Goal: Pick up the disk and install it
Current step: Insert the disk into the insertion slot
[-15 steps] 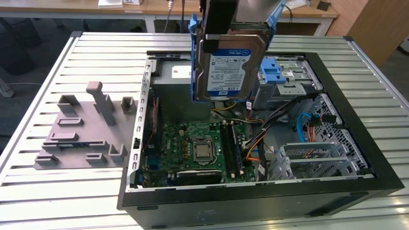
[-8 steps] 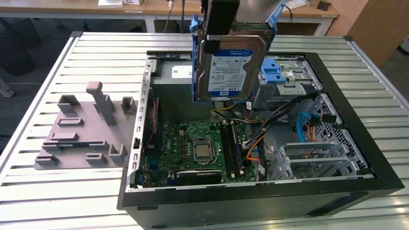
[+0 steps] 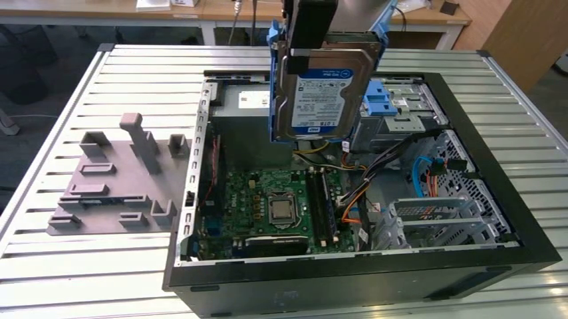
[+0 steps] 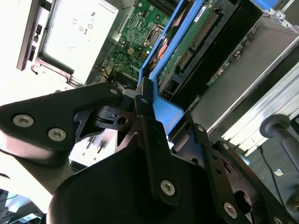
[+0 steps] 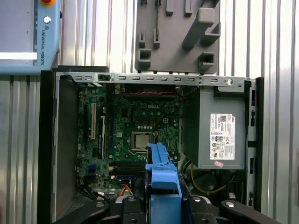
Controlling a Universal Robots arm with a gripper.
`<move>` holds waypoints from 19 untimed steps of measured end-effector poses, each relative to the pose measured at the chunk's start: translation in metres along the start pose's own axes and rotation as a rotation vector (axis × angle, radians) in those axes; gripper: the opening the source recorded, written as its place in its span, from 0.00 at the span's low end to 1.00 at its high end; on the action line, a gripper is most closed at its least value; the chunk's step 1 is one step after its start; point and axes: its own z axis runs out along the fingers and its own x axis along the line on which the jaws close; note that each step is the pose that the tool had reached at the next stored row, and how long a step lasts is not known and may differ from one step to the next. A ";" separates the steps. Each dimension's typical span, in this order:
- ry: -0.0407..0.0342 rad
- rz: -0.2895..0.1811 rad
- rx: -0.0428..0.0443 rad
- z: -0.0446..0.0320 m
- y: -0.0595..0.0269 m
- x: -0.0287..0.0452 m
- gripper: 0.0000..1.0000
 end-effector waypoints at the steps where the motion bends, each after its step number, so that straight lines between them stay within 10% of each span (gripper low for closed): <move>1: 0.0002 0.000 0.0000 0.0000 -0.0003 0.0000 0.36; 19: 0.0016 0.000 0.0000 0.0000 -0.0059 0.0015 0.36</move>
